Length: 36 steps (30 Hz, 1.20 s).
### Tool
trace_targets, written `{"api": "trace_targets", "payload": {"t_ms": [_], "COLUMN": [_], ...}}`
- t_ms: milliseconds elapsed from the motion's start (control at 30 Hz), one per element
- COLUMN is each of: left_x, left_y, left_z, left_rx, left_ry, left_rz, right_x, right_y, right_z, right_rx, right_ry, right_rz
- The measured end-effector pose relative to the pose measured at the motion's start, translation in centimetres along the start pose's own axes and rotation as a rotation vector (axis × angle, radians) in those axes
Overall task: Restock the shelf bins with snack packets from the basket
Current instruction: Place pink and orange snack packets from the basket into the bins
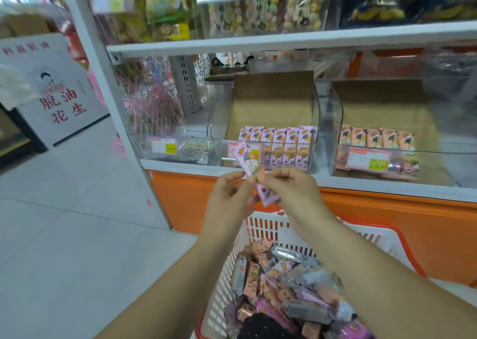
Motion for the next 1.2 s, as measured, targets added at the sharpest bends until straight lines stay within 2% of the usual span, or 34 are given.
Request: {"api": "trace_targets", "payload": {"t_ms": [133, 233, 300, 433, 633, 733, 867, 1033, 1200], "left_x": [-0.3, -0.4, -0.1, 0.1, -1.3, -0.4, 1.4, 3.0, 3.6], "left_y": [2.6, 4.6, 5.4, 6.3, 8.1, 9.9, 11.7, 10.7, 9.0], "left_z": [-1.0, -2.7, -4.1, -7.8, -14.0, -15.4, -16.9, -19.1, -20.4], "left_rx": [0.043, 0.081, 0.086, 0.073, 0.095, 0.183, 0.336, 0.338, 0.273], "left_ry": [0.066, 0.077, 0.045, 0.030, 0.202, 0.277, 0.420, 0.399, 0.322], "left_rz": [0.039, -0.043, -0.100, -0.259, -0.507, -0.807, -1.499, -1.886, -2.147], "right_x": [1.9, 3.7, 3.9, 1.3, -2.1, -2.3, -2.4, -2.3, -2.4], "right_y": [-2.4, -3.2, -3.4, -3.7, -1.7, -1.3, -1.1, -1.0, -0.8], "right_z": [-0.6, -0.9, -1.6, -4.3, -7.0, -7.6, -8.0, -8.0, -8.4], "right_rx": [-0.162, -0.217, -0.245, -0.285, -0.246, -0.255, -0.292, -0.311, -0.299], "right_ry": [-0.105, -0.277, -0.315, -0.178, -0.052, -0.048, -0.035, -0.063, -0.093], "right_rz": [0.098, 0.187, 0.253, 0.450, 0.614, 0.618, 0.607, 0.568, 0.552]}}
Point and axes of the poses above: each hand's wrist, its own z-axis away from the middle knuckle, its own x-axis out of the palm, y = z × x, the point moved 10 cm from there along -z, towards the middle knuckle, and after that the axes turned 1 degree about -y, right-handed, at the moved point
